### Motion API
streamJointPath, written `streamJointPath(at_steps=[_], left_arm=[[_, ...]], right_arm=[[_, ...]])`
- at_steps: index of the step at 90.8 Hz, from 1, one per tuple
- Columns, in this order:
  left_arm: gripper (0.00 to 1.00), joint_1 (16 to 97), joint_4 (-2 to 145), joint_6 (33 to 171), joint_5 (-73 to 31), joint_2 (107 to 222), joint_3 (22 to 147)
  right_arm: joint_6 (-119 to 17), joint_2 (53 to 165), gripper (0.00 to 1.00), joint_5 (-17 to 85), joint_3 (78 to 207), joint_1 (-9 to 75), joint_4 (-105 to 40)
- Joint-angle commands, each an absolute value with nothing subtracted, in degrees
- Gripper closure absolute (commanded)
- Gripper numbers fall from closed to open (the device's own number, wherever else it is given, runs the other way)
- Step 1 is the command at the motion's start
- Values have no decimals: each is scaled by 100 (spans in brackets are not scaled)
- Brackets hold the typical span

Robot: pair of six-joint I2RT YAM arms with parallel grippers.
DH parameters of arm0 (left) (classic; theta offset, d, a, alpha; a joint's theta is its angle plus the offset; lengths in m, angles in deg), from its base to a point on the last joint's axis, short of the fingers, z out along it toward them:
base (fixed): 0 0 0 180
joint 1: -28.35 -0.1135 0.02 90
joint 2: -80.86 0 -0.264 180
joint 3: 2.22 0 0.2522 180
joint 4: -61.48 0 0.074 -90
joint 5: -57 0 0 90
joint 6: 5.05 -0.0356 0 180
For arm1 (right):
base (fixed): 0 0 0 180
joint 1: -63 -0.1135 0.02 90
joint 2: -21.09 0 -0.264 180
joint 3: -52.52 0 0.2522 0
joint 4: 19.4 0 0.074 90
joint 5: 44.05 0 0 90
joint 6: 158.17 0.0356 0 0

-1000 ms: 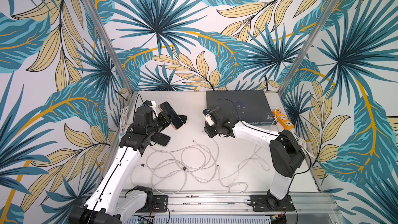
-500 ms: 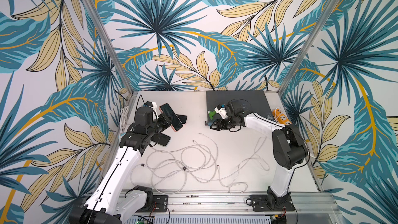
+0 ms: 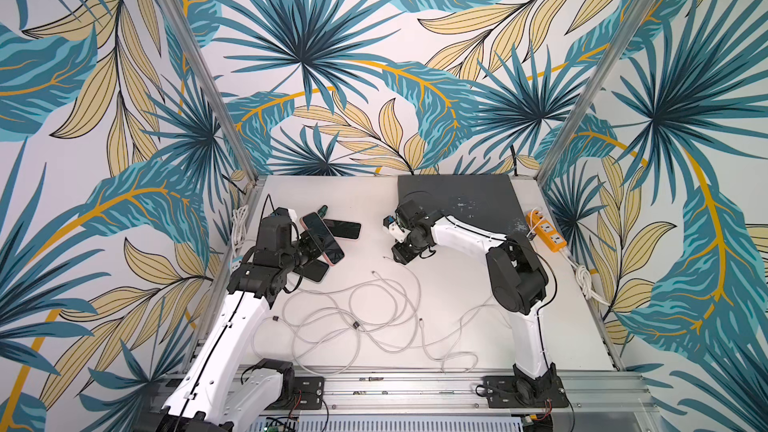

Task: Plug the charging cable into the phone
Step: Pick up the charging cable from the center of the board.

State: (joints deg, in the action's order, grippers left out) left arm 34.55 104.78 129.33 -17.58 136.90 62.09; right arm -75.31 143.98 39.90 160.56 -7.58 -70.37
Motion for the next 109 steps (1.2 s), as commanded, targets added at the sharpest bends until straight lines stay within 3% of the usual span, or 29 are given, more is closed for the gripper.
streamJointPath(at_steps=[1, 21, 45, 73, 91, 109], left_arm=[[100, 3302, 10287, 12865, -1643, 13518, 6178], [100, 3240, 10260, 12837, -1539, 13527, 6131], [100, 3228, 10217, 12809, -1406, 13541, 6058], [100, 3229, 9513, 12736, -601, 13606, 5619], [100, 3226, 8967, 12735, -187, 13602, 5319], [100, 3211, 9538, 12780, -753, 13661, 5377]], right_arm=[[-7898, 14570, 52, 4088, 16353, -686, -7327], [-7838, 15068, 53, 3392, 17181, -674, -7913], [-6927, 15118, 53, 1271, 17439, -353, -8072], [-6132, 14674, 57, 880, 16845, -12, -7993], [-6398, 14682, 56, 2230, 16746, -186, -8254], [-7135, 14840, 56, 3846, 16893, -637, -8144]])
